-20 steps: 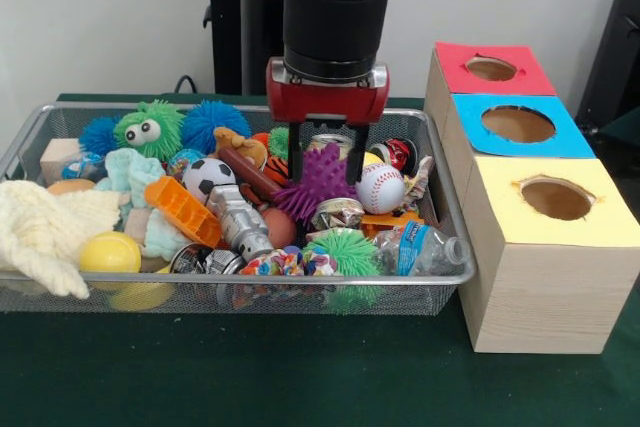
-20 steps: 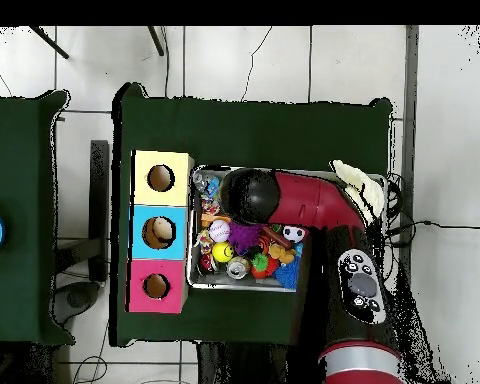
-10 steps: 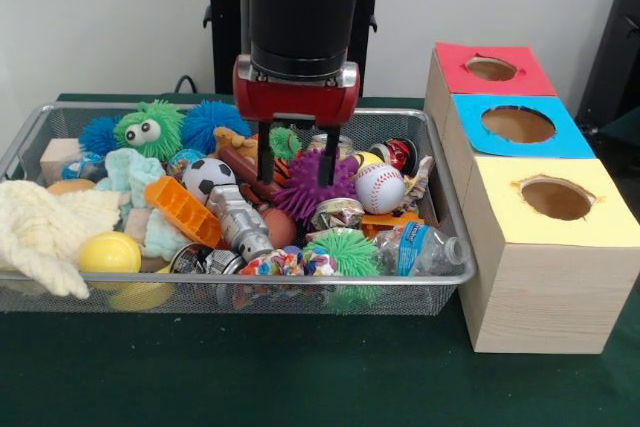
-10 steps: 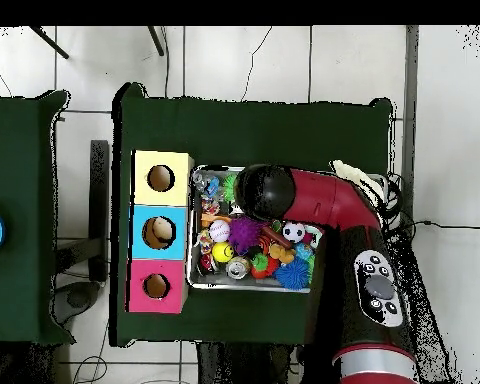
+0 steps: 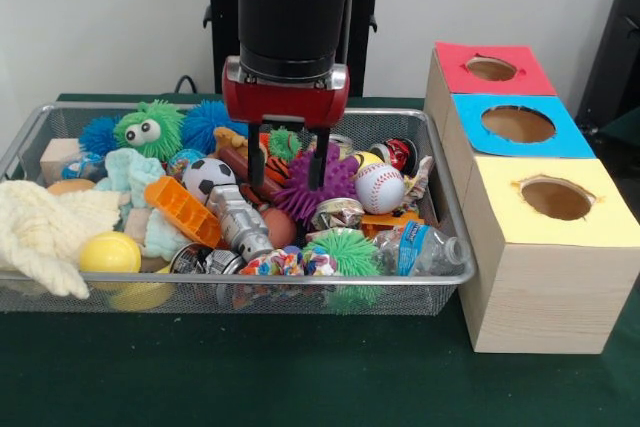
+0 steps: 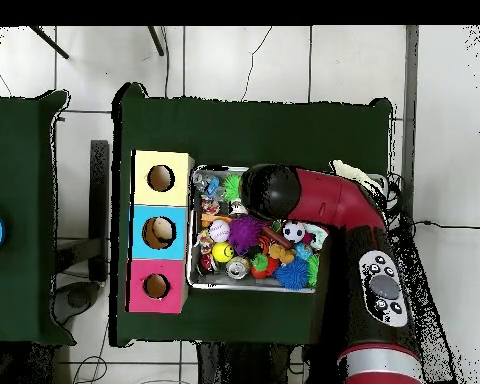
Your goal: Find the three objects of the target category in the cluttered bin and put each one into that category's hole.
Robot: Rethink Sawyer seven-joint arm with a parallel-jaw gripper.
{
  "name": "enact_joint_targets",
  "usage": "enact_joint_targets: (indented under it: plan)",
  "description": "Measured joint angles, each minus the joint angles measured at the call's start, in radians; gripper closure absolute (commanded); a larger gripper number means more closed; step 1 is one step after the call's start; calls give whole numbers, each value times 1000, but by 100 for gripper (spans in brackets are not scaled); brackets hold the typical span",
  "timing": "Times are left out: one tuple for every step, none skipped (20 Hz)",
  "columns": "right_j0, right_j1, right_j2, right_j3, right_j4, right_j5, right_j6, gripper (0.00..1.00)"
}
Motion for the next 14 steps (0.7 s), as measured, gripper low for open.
enact_joint_targets:
  plan:
    - [2,9,-2,-5,-4,0,0,0]
    - [4,14,-3,-7,-5,0,0,0]
    - [5,18,-4,-9,-5,0,0,0]
    - [9,27,-5,-12,-6,-1,0,0]
    - [10,29,-5,-12,-6,-2,0,0]
    - [13,36,-6,-14,-7,-4,0,0]
    - [15,41,-6,-15,-7,-6,0,0]
    - [18,48,-7,-15,-7,-10,0,0]
    - [25,58,-11,-15,-7,-18,0,0]
    - [30,65,-15,-15,-8,-22,0,0]
    - [34,69,-18,-15,-8,-25,0,0]
    - [40,74,-23,-16,-8,-29,0,0]
    - [46,80,-29,-15,-7,-33,0,0]
    - [54,85,-36,-15,-7,-36,0,0]
